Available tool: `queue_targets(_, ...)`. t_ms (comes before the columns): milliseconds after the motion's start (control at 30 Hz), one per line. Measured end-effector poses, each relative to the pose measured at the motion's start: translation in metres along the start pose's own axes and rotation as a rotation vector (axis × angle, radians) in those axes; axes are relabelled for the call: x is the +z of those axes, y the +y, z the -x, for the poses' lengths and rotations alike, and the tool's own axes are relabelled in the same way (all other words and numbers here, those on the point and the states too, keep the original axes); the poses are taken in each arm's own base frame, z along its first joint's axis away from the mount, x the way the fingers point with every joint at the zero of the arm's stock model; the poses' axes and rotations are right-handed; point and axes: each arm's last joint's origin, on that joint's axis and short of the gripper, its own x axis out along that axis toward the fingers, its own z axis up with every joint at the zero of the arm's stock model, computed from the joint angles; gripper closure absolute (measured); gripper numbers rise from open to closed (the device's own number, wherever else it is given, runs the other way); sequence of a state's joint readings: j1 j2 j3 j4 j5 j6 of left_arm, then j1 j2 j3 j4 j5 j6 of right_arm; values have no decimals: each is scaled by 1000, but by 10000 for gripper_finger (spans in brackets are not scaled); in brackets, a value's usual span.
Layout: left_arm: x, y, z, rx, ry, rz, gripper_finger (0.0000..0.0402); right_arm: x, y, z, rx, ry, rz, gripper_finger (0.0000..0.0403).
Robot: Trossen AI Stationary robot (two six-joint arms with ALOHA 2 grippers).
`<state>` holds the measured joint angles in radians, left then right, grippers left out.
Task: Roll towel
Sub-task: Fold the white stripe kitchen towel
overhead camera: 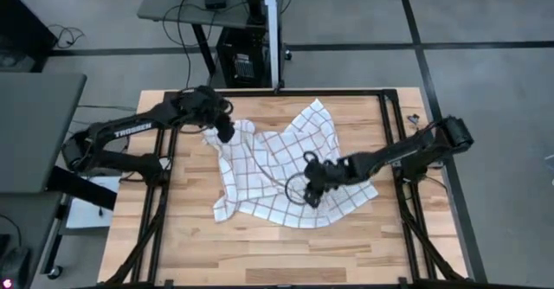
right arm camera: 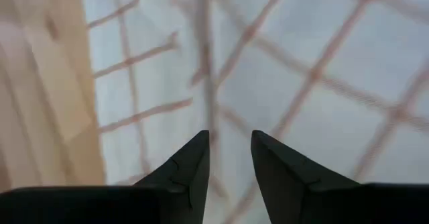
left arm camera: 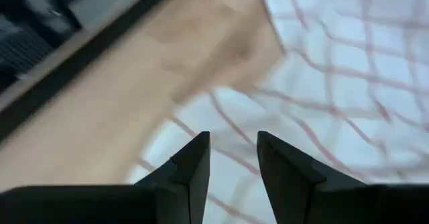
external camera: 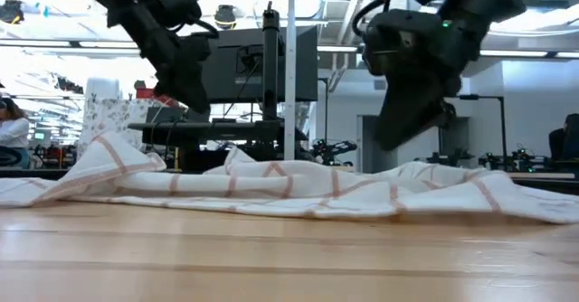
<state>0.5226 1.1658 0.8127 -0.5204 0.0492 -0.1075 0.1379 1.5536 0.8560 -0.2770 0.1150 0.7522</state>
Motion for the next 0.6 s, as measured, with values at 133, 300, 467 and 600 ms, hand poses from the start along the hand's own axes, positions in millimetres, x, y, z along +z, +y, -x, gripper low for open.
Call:
queue_targets(133,-15,-20,-12,-41,111,15,292,20,-27,-1,-81,-21,-45,297)
queue_targets(300,-55,-41,-44,-34,310,151,292,29,-60,-22,-184,42,-126,297)
queue_targets(467,-92,-58,-68,-28,396,191,293,24,-72,-39,-222,133,-108,297)
queue_targets(600,-113,-77,-68,-66,470,222,293,24,-74,-41,-227,155,-52,297)
